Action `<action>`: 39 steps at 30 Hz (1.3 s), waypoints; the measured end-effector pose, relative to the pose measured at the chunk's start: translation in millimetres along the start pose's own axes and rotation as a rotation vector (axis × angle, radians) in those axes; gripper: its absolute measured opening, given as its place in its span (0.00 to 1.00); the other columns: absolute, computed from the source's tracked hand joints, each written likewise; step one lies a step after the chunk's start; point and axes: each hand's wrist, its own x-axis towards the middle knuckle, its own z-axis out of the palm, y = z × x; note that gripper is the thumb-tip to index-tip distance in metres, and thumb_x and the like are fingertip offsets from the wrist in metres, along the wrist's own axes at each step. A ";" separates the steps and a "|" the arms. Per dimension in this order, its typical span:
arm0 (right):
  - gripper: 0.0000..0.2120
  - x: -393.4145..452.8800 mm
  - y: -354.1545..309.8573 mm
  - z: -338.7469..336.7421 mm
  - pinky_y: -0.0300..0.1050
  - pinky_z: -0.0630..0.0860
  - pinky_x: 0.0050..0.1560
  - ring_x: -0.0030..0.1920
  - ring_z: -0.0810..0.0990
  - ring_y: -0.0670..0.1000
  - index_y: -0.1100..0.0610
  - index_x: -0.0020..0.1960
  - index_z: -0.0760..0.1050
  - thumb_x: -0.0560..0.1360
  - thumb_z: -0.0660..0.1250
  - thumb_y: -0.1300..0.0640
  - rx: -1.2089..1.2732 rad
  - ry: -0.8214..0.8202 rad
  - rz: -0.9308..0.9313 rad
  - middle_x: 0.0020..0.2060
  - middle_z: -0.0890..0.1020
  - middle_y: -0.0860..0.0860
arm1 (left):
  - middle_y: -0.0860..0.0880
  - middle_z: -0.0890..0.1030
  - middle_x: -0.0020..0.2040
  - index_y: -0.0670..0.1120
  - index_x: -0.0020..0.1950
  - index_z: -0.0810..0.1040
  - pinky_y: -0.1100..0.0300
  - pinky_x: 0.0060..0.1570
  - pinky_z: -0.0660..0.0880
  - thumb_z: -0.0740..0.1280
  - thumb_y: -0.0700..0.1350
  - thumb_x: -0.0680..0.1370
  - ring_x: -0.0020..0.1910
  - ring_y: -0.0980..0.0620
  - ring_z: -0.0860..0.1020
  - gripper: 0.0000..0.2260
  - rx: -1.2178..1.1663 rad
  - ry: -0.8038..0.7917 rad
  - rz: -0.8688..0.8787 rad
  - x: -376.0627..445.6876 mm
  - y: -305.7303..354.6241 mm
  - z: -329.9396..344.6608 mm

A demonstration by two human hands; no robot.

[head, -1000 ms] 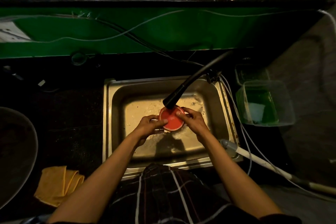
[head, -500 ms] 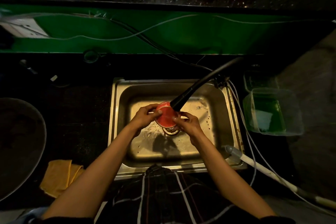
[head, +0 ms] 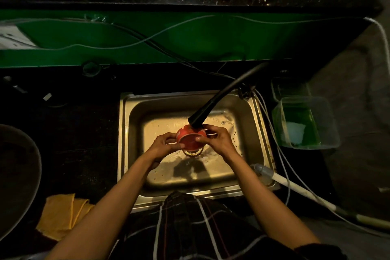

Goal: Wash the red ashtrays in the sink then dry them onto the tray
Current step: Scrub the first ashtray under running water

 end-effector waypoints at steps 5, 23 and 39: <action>0.25 6.9 -13.6 22.0 0.47 0.79 0.53 0.53 0.83 0.52 0.50 0.66 0.78 0.71 0.77 0.48 0.040 -0.087 0.076 0.52 0.85 0.52 | 0.46 0.85 0.55 0.47 0.62 0.79 0.50 0.63 0.76 0.78 0.48 0.70 0.56 0.49 0.83 0.22 -0.077 0.044 -0.031 -8.6 -1.6 -23.8; 0.23 -25.4 7.9 8.1 0.39 0.75 0.31 0.31 0.82 0.51 0.64 0.59 0.76 0.75 0.72 0.46 0.535 -0.073 0.538 0.50 0.85 0.61 | 0.54 0.75 0.67 0.54 0.70 0.72 0.50 0.65 0.73 0.73 0.71 0.66 0.65 0.54 0.73 0.37 0.428 -0.012 0.151 -9.7 40.0 7.4; 0.19 -50.0 -6.9 29.2 0.43 0.75 0.41 0.40 0.82 0.51 0.55 0.51 0.83 0.71 0.75 0.42 -0.012 -0.202 0.347 0.44 0.86 0.55 | 0.54 0.66 0.72 0.52 0.78 0.57 0.56 0.65 0.72 0.82 0.62 0.57 0.67 0.53 0.71 0.56 0.614 0.003 0.231 -70.7 -16.3 6.6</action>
